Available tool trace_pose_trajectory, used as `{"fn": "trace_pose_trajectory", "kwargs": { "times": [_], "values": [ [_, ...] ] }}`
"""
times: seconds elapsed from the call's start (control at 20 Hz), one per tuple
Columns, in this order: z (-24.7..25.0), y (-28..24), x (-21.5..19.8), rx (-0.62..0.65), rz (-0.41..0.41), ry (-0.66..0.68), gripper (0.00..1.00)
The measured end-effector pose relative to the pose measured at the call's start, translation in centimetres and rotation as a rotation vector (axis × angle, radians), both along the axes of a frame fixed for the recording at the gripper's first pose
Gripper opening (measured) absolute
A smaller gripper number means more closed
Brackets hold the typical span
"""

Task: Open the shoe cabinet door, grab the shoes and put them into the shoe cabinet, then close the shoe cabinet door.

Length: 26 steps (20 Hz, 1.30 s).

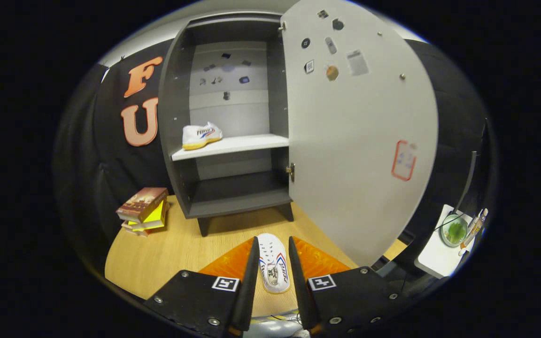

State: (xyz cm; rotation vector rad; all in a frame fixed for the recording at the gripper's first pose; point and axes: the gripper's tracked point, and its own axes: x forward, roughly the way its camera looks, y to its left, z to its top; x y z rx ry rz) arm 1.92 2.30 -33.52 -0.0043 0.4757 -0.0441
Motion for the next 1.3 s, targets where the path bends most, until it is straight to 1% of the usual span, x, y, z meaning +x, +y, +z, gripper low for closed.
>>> {"fn": "trace_pose_trajectory", "kwargs": {
  "times": [0.1, 0.2, 0.4, 0.6, 0.7, 0.85, 0.95, 1.0, 1.05, 1.1, 1.15, 1.2, 1.3],
  "values": [
    [-4.8, 1.6, 1.0, 0.032, 0.04, 0.102, 0.43],
    [-9.3, 2.6, 2.2, 0.05, 0.059, 0.185, 0.44],
    [-15.9, 2.2, 4.8, -0.033, 0.084, 0.295, 0.44],
    [-19.8, 2.1, 6.8, -0.068, 0.078, 0.359, 0.44],
    [-20.8, 2.6, 7.2, -0.062, 0.09, 0.378, 0.44],
    [-21.9, 2.7, 7.4, -0.102, 0.099, 0.4, 0.43],
    [-21.9, 2.2, 7.5, -0.118, 0.09, 0.394, 0.38],
    [-21.9, 2.3, 7.5, -0.103, 0.086, 0.397, 0.3],
    [-21.9, 2.5, 7.5, -0.081, 0.086, 0.399, 0.28],
    [-21.8, 2.8, 7.4, -0.051, 0.088, 0.407, 0.2],
    [-21.7, 2.8, 7.4, -0.039, 0.07, 0.414, 0.14],
    [-21.5, 2.7, 7.4, -0.047, 0.064, 0.41, 0.0],
    [-20.3, 3.3, 7.8, -0.05, 0.073, 0.399, 0.0]
  ]
}}
